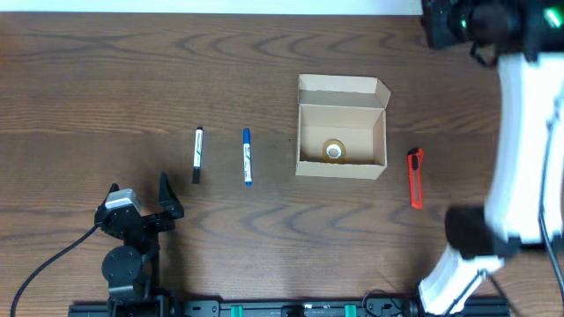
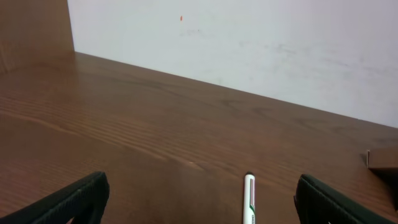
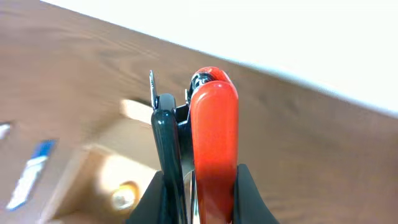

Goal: Pack container
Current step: 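Carry the stapler with the right gripper into the box, then release the stapler and lift the right gripper out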

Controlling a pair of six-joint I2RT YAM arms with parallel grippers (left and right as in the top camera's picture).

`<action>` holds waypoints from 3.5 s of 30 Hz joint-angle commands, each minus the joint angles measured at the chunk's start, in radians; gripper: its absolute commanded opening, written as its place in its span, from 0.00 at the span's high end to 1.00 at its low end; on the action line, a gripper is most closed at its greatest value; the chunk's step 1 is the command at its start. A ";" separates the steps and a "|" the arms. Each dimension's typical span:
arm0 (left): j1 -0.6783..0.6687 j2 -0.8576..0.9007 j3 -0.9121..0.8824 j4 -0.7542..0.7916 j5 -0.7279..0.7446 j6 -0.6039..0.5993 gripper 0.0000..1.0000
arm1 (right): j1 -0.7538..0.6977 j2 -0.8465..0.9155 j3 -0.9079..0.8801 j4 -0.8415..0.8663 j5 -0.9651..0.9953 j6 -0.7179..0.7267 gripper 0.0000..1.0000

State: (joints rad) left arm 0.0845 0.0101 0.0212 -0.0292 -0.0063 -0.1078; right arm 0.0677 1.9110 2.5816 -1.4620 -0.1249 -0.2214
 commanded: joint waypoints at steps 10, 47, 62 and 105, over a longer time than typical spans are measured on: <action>0.007 -0.006 -0.016 -0.048 0.010 0.003 0.05 | 0.132 -0.052 -0.137 -0.142 -0.101 -0.143 0.98; 0.007 -0.006 -0.016 -0.048 0.009 0.003 0.05 | 0.214 -0.049 -1.106 0.441 -0.138 -0.071 0.99; 0.007 -0.006 -0.016 -0.048 0.010 0.003 0.05 | 0.214 0.119 -1.106 0.505 -0.137 -0.071 0.98; 0.007 -0.006 -0.016 -0.048 0.010 0.003 0.05 | -0.035 0.040 -0.018 -0.237 0.340 0.205 0.01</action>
State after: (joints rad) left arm 0.0845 0.0101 0.0212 -0.0296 -0.0059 -0.1074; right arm 0.0719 1.9980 2.5565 -1.6890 0.1741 -0.0841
